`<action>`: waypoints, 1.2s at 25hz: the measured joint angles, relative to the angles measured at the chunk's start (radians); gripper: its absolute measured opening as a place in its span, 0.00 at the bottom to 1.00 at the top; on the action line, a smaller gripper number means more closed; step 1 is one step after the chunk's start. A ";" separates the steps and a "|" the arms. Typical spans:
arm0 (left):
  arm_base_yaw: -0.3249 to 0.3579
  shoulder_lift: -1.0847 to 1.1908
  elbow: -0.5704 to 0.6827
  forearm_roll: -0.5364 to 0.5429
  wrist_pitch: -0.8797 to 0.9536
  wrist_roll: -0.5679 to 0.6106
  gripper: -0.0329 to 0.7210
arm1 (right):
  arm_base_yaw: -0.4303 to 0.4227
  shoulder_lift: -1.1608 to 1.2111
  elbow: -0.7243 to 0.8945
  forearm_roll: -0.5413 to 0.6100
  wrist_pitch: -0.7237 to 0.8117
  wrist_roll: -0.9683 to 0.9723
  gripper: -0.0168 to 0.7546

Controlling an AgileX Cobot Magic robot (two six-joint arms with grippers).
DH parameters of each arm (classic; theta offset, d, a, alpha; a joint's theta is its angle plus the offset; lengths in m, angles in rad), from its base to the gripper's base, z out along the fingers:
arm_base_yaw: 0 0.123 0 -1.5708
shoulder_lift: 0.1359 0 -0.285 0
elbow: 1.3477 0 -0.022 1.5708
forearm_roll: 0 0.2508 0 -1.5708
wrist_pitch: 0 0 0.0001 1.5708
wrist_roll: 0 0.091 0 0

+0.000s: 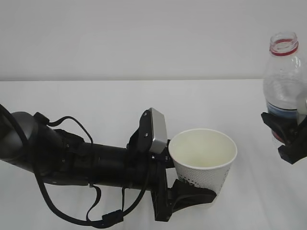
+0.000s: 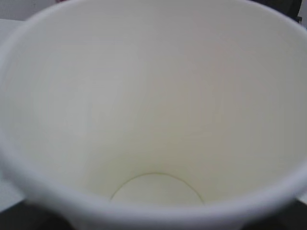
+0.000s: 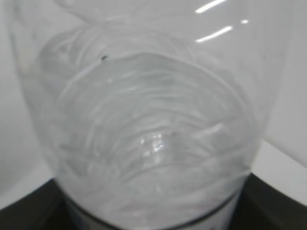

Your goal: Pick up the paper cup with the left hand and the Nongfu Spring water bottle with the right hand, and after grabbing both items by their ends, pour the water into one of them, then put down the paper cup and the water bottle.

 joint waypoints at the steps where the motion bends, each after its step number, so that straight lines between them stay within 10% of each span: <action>1: 0.000 0.000 0.000 0.000 0.000 0.000 0.76 | 0.000 0.000 0.000 0.000 0.000 -0.023 0.69; 30: -0.059 0.000 0.000 0.000 0.030 0.002 0.76 | 0.000 0.000 0.000 0.000 -0.005 -0.461 0.69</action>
